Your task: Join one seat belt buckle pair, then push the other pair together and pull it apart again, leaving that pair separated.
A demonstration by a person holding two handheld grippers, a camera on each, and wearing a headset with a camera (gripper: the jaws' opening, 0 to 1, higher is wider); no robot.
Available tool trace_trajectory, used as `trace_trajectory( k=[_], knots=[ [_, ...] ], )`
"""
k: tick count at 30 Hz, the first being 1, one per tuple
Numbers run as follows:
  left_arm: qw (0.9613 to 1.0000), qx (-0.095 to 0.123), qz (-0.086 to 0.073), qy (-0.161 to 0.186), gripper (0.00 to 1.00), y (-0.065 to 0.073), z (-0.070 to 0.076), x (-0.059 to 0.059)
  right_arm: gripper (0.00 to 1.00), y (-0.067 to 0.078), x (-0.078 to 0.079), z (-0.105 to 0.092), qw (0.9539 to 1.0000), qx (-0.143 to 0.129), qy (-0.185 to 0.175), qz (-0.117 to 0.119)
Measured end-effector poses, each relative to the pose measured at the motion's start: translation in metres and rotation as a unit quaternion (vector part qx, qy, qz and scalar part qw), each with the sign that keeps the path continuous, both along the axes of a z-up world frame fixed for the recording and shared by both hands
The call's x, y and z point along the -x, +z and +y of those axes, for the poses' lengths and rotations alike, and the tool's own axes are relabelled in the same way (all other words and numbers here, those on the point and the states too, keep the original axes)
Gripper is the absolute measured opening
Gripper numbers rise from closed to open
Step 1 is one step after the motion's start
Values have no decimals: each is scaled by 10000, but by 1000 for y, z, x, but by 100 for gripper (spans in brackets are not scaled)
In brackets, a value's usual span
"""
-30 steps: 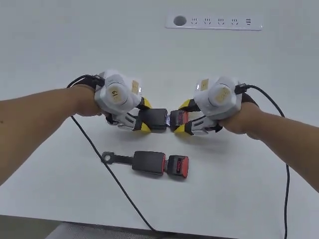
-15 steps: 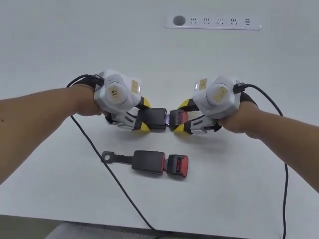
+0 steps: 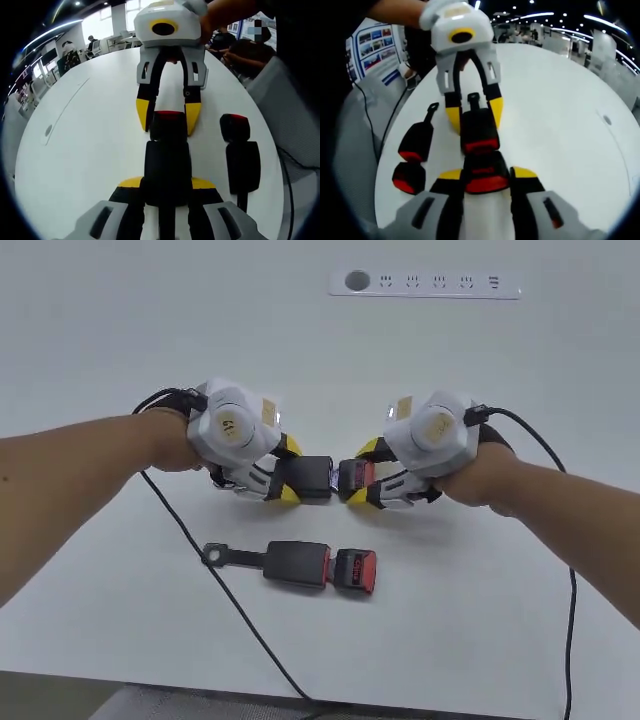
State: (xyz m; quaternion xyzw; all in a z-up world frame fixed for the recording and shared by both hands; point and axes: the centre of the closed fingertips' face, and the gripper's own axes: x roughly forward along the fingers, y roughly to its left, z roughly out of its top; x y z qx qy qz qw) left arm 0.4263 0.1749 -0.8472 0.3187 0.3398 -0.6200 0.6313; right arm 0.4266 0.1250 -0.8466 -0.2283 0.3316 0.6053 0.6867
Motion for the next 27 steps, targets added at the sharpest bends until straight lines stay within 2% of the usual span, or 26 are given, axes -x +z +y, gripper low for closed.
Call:
trace_trajectory(
  k=[27],
  knots=[
    [10000,58,12,13,34,-1,0,0,36,-1,0,0,10000,-62,-28,-9]
  ],
)
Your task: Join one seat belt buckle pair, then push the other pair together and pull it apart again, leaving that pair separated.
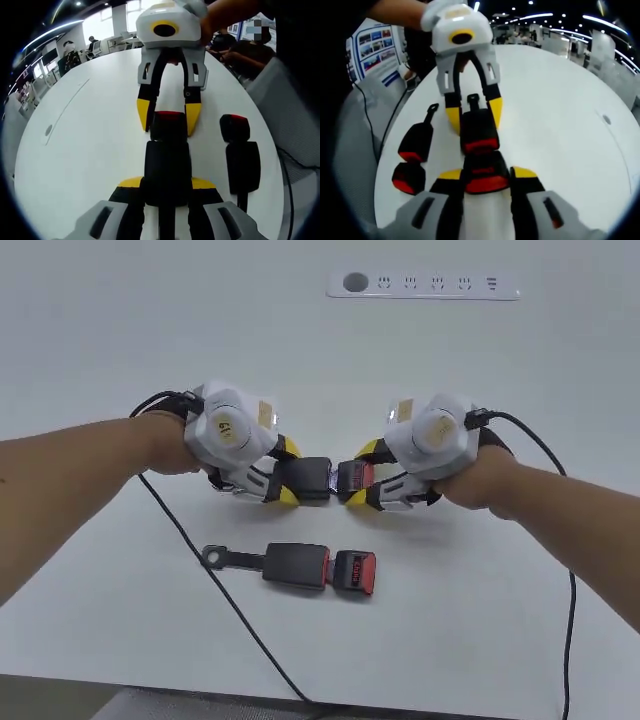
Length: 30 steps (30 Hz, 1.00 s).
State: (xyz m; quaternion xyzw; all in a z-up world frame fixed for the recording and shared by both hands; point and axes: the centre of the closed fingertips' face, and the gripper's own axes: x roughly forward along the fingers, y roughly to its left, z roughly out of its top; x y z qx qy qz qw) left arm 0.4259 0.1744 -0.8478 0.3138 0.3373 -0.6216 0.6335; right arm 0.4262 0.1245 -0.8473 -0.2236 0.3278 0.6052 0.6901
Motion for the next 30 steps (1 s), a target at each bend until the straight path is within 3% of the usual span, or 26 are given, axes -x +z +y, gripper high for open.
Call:
trace_trajectory(
  k=[16,30],
  knots=[
    [10000,36,14,36,34,0,1,0,36,-2,-3,-2,10000,-39,-9,-7],
    [9997,194,51,102,34,1,1,0,36,-4,-1,-18,9999,-97,-35,-38]
  ],
)
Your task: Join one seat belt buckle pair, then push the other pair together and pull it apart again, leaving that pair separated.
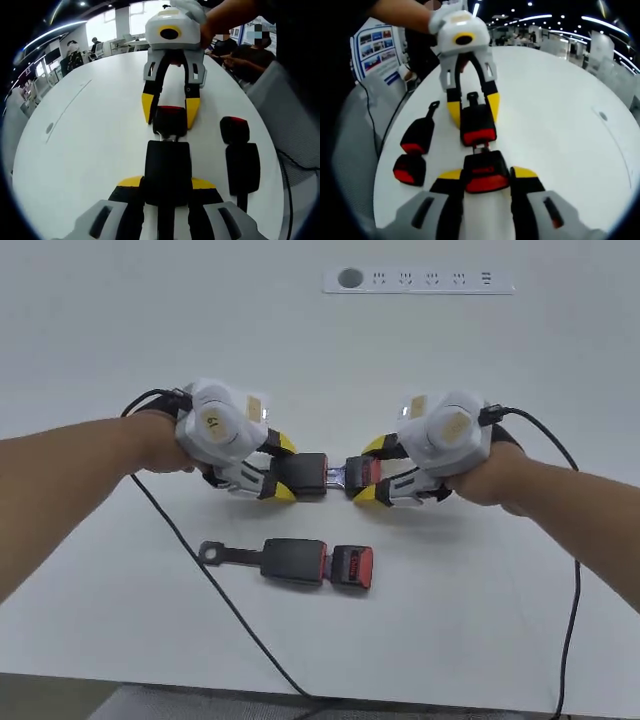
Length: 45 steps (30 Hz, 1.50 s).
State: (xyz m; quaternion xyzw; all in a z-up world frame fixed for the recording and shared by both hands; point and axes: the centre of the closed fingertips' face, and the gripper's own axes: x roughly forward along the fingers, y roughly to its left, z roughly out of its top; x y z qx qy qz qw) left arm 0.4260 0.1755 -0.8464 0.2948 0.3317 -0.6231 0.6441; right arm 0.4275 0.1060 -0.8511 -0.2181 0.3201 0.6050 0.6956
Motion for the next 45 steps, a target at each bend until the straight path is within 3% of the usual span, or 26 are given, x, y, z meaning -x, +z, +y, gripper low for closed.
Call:
trace_trajectory(
  k=[8,16,30,45],
  knots=[
    [10000,44,5,46,35,0,0,0,36,1,0,-1,9999,-89,-62,24],
    [9999,73,26,68,35,0,0,0,36,4,6,-14,10000,-43,2,-37],
    [9999,94,42,87,35,-2,-1,1,36,6,10,-45,9998,-135,-144,-38],
    [9999,109,54,111,35,-1,-1,1,36,8,24,-88,9997,-60,-215,-58]
  ],
)
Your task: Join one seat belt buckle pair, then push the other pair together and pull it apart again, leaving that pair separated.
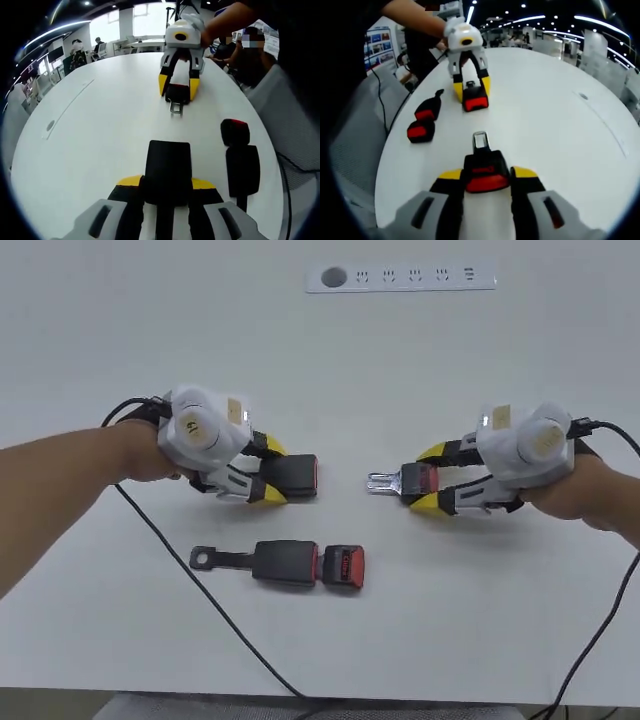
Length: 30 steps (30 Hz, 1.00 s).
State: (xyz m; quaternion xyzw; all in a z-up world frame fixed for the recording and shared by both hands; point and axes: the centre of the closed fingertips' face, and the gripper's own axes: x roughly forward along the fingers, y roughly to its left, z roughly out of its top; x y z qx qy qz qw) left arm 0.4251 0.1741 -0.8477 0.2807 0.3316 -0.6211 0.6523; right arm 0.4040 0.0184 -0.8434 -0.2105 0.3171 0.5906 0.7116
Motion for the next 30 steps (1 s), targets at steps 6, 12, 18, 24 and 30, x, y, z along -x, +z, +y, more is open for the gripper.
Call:
trace_trajectory(
  k=[6,12,18,24,30],
  knots=[
    [10000,-12,0,-6,35,0,0,0,36,-1,-1,-16,10000,38,-67,-3],
    [10000,-7,13,5,35,0,1,-1,37,0,2,-29,9999,55,-113,21],
    [10000,-43,8,-17,35,1,1,0,37,1,5,-42,9999,60,-143,12],
    [10000,-65,4,-20,35,1,1,0,37,1,4,-51,9997,67,-232,19],
    [9997,-217,-9,-88,35,1,-1,0,38,0,5,-48,9993,238,38,-281]
  ],
)
